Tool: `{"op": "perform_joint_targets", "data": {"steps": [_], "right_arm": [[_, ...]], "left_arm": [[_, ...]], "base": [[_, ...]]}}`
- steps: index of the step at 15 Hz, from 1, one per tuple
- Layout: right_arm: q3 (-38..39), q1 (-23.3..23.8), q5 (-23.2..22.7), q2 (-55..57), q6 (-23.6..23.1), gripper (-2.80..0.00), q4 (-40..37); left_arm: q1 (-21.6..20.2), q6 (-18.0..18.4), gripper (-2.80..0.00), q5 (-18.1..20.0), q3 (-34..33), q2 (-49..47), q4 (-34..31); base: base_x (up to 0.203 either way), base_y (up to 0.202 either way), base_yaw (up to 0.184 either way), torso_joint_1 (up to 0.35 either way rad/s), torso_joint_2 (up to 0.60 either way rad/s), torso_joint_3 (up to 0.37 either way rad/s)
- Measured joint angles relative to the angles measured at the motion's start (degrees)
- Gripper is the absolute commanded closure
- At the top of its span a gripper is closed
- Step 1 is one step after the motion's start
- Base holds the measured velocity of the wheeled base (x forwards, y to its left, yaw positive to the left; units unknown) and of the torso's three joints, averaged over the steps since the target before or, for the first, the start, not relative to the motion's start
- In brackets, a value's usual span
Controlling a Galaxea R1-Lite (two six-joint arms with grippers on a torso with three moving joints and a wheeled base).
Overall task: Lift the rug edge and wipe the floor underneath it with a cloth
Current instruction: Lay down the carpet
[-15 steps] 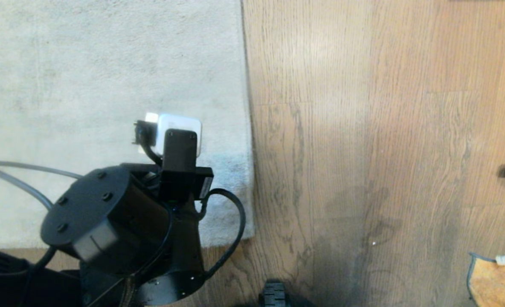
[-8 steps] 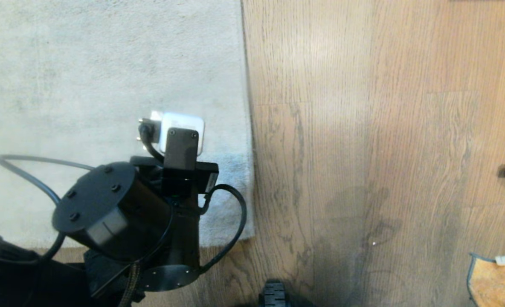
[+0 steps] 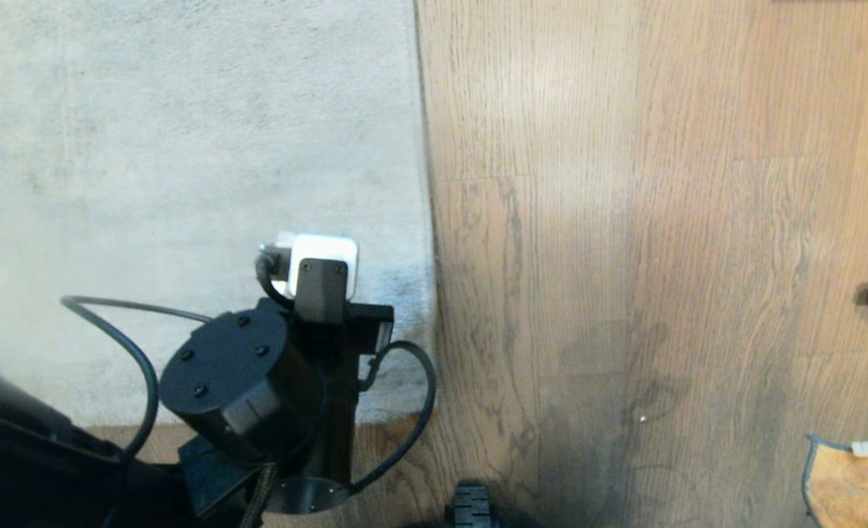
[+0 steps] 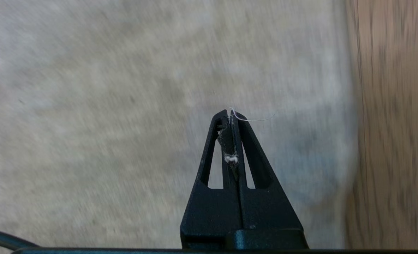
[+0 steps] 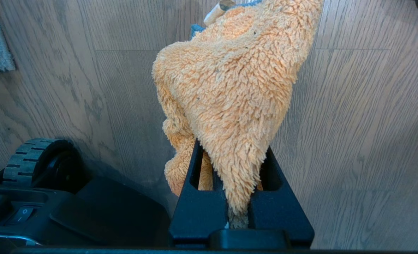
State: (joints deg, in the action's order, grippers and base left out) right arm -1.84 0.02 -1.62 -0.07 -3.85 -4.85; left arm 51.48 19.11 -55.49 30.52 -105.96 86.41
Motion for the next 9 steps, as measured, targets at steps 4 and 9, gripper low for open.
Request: {"op": "perform_joint_targets", "data": {"steps": [4,9], "right_arm": [[0.00,0.00,-0.03,0.00,-0.02,0.00,0.04],[0.00,0.00,-0.01,0.00,-0.02,0.00,0.01]], "left_arm": [[0.34,-9.02,0.00,0.81,-5.83,-1.11,-11.20],[2.23,-19.45,0.00,10.79,-6.49,1.25,-32.70]], "base": [[0.000,0.000,0.000,0.000,0.00,0.000],[0.000,0.000,0.000,0.000,0.00,0.000]]}}
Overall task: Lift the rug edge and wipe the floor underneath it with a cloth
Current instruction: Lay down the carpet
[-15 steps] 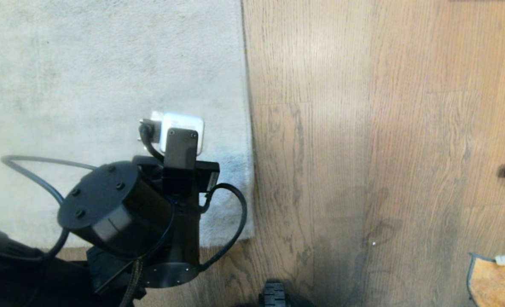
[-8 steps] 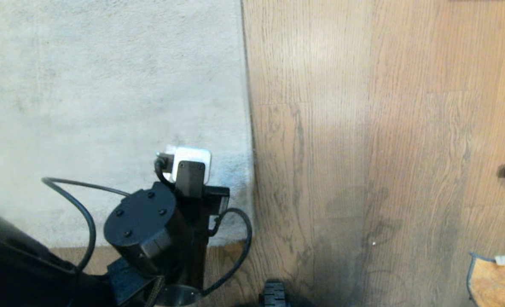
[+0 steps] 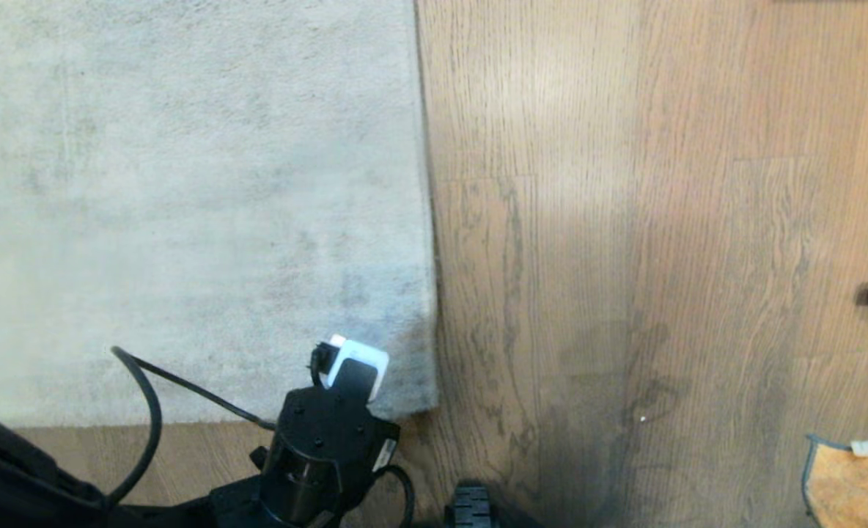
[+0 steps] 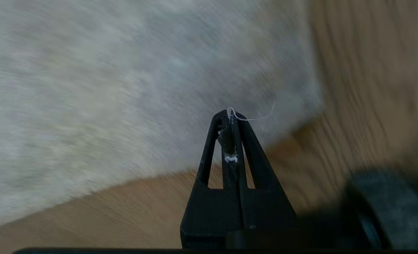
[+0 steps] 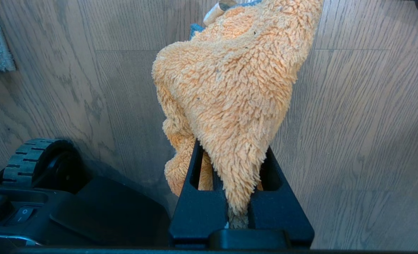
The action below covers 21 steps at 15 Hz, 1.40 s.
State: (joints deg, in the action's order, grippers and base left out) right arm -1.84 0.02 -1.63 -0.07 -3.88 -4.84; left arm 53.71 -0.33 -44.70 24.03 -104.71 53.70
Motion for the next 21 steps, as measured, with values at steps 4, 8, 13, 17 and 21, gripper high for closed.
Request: {"op": "perform_joint_targets", "data": {"steps": [4,8,13,17,21], "right_arm": [[0.00,-0.02,0.01,0.00,0.00,0.00,0.00],[0.00,-0.02,0.02,0.00,0.05,0.00,-0.04],[0.00,-0.02,0.00,0.00,0.03,0.00,0.00],[0.00,0.00,0.03,0.00,0.05,0.00,0.00],[0.00,-0.02,0.05,0.00,-0.02,0.00,-0.01]], "left_arm": [[-0.42,-1.14,0.00,4.65,-0.61,-0.55,-7.82],[-3.85,-0.58,0.00,4.57,-0.88,-2.64,-8.15],[-7.20,-0.41,0.00,4.54,0.17,-6.38,-4.30],[-7.61,-0.22,0.00,4.60,2.85,-11.48,7.08],[-7.61,0.87,0.00,4.60,6.40,-15.85,12.98]], "base": [[0.000,0.000,0.000,0.000,0.00,0.000],[0.000,0.000,0.000,0.000,0.00,0.000],[0.000,0.000,0.000,0.000,0.00,0.000],[0.000,0.000,0.000,0.000,0.00,0.000],[0.000,0.000,0.000,0.000,0.00,0.000]]}}
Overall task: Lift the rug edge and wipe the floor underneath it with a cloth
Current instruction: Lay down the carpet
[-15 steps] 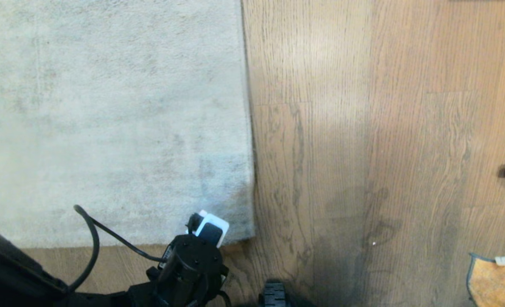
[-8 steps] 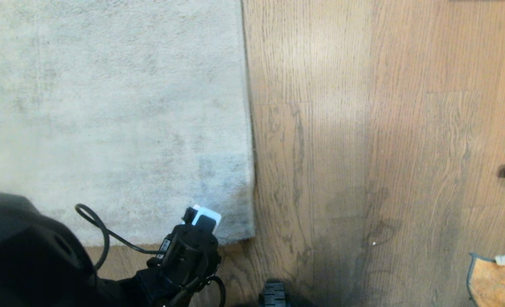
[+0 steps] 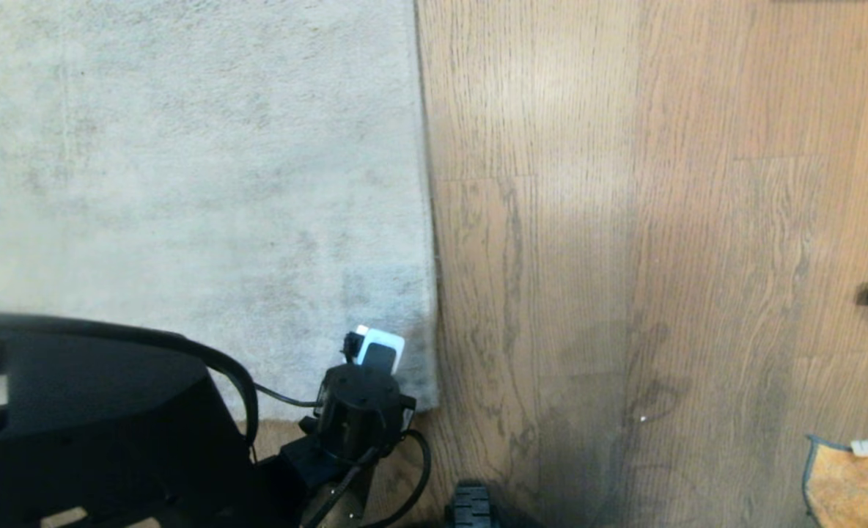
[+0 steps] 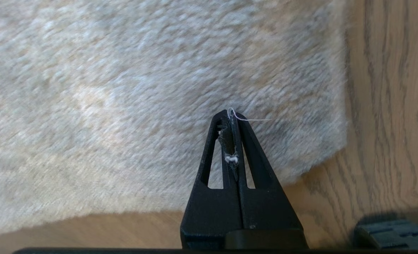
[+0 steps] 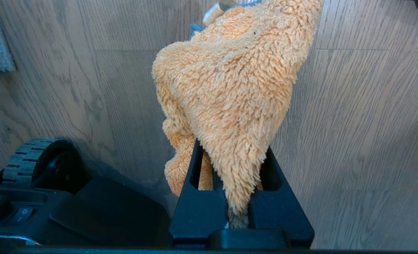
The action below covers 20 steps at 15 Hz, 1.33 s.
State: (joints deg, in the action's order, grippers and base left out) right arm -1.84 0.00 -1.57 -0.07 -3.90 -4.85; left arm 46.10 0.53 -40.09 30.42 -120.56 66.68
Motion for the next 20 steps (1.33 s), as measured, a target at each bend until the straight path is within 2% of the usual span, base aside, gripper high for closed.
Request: {"op": "perform_joint_targets", "data": {"steps": [3,9,15,20], "right_arm": [[0.00,0.00,-0.02,0.00,0.05,0.00,0.00],[0.00,0.00,-0.04,0.00,0.06,0.00,0.01],[0.00,0.00,-0.05,0.00,0.05,0.00,0.03],[0.00,0.00,-0.05,0.00,0.05,0.00,0.01]], "left_arm": [[-0.02,0.56,0.00,-0.04,1.35,-2.60,1.73],[0.20,4.04,0.00,-0.07,2.21,-6.95,9.99],[1.71,3.89,0.00,-0.01,1.49,-4.20,9.14],[3.04,3.93,0.00,0.00,-0.23,5.23,2.12]], "base": [[0.000,0.000,0.000,0.000,0.00,0.000],[0.000,0.000,0.000,0.000,0.00,0.000],[0.000,0.000,0.000,0.000,0.00,0.000],[0.000,0.000,0.000,0.000,0.00,0.000]]}}
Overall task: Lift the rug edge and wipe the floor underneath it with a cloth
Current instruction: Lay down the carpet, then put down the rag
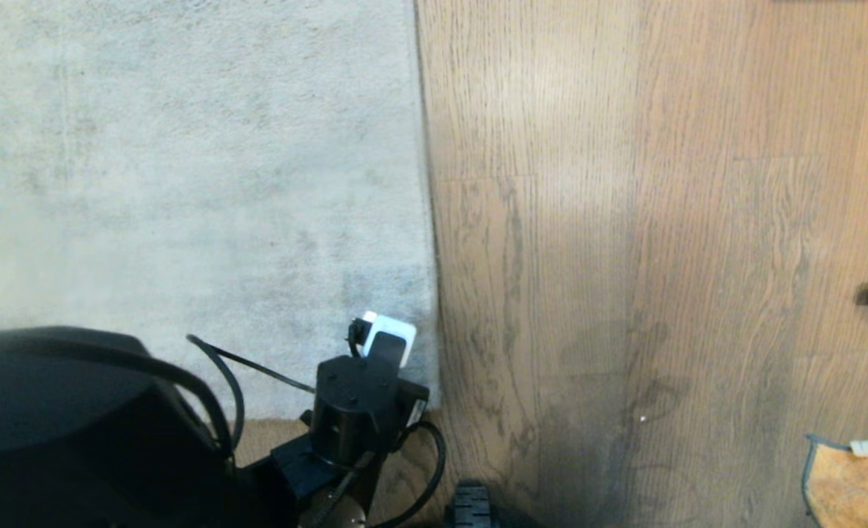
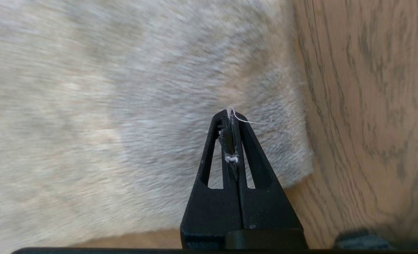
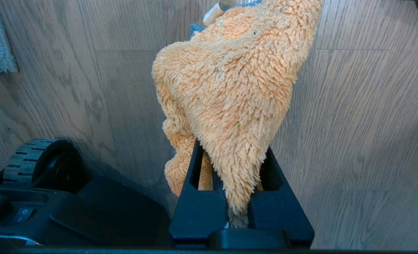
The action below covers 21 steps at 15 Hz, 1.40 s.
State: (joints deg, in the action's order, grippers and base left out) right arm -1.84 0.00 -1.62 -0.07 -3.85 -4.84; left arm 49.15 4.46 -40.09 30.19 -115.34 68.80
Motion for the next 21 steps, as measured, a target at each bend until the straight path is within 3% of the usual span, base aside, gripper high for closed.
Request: {"op": "perform_joint_targets", "data": {"steps": [8,11,13,17,21], "right_arm": [[0.00,0.00,0.02,0.00,0.00,0.00,0.00],[0.00,0.00,0.00,0.00,0.00,0.00,0.00],[0.00,0.00,0.03,0.00,0.00,0.00,0.00],[0.00,0.00,0.02,0.00,-0.02,0.00,-0.01],[0.00,0.00,0.03,0.00,-0.01,0.00,-0.01]], "left_arm": [[0.43,-0.04,0.00,0.42,-4.88,21.82,-15.99],[-1.12,-0.06,0.00,4.09,-5.17,29.96,-21.12],[-5.26,0.05,0.00,9.80,-5.28,34.86,-24.04],[-17.34,0.43,0.00,21.22,-8.87,45.15,-26.44],[-31.97,0.72,0.00,25.11,-17.53,58.13,-26.58]], "base": [[0.000,0.000,0.000,0.000,0.00,0.000],[0.000,0.000,0.000,0.000,0.00,0.000],[0.000,0.000,0.000,0.000,0.00,0.000],[0.000,0.000,0.000,0.000,0.00,0.000],[0.000,0.000,0.000,0.000,0.00,0.000]]}}
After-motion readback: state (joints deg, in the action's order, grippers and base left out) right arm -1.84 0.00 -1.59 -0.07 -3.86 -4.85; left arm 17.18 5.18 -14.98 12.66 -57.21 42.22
